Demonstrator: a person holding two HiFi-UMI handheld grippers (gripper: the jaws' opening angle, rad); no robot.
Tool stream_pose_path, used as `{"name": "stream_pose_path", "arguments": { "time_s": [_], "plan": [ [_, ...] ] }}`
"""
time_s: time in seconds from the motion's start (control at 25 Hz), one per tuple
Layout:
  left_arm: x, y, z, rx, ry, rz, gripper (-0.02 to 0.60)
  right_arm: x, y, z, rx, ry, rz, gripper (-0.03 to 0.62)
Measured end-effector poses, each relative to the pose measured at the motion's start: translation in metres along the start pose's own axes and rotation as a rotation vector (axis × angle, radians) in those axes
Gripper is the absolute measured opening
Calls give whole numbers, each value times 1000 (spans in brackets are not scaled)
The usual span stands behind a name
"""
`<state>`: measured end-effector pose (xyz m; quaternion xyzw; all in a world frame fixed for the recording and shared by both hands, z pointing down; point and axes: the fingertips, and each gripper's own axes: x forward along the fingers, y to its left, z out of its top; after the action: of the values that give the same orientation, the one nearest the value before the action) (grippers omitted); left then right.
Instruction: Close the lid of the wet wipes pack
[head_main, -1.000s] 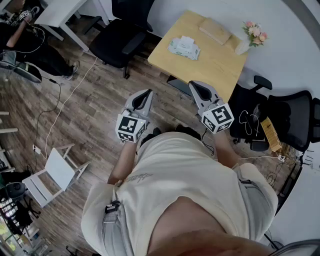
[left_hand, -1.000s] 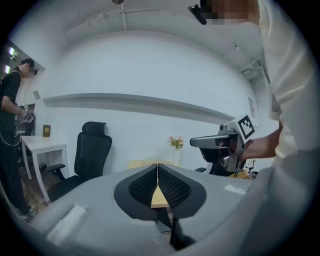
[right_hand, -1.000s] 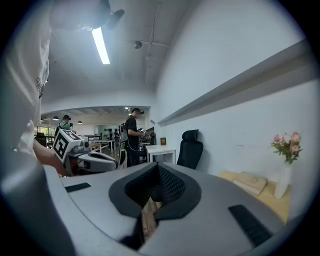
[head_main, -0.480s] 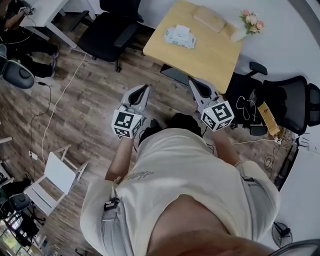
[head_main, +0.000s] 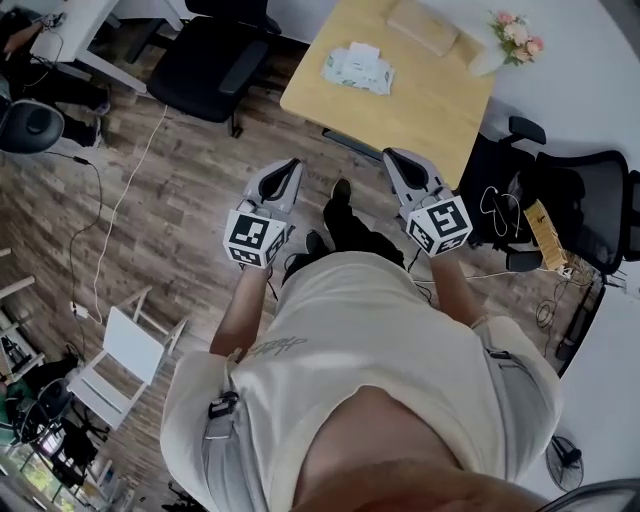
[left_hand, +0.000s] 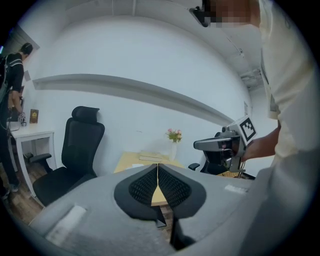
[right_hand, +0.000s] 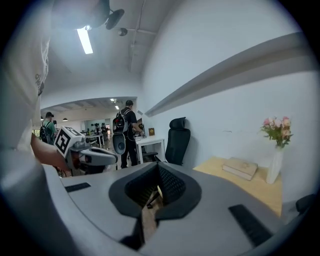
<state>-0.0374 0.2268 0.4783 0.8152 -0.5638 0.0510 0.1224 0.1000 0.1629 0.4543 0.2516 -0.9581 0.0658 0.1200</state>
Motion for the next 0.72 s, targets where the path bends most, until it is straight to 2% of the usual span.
{"name": "stream_pose_path", "arguments": {
  "time_s": [0.16, 0.24, 0.32, 0.52, 0.72],
  "plan": [
    [47, 18, 27, 7, 2, 28, 17, 30, -49, 7, -77, 10, 8, 2],
    [68, 36, 47, 35, 0, 35, 17, 49, -71, 14, -86, -5, 6, 3],
    [89, 52, 60, 53, 5, 33, 17, 66, -92, 18, -55, -16, 3, 2],
    [141, 83, 80, 33, 12, 50, 17, 95, -138, 25, -9, -30, 23, 2],
    [169, 95, 93, 21, 21, 30, 17, 120, -166, 25, 35, -19, 6, 2]
  ]
}}
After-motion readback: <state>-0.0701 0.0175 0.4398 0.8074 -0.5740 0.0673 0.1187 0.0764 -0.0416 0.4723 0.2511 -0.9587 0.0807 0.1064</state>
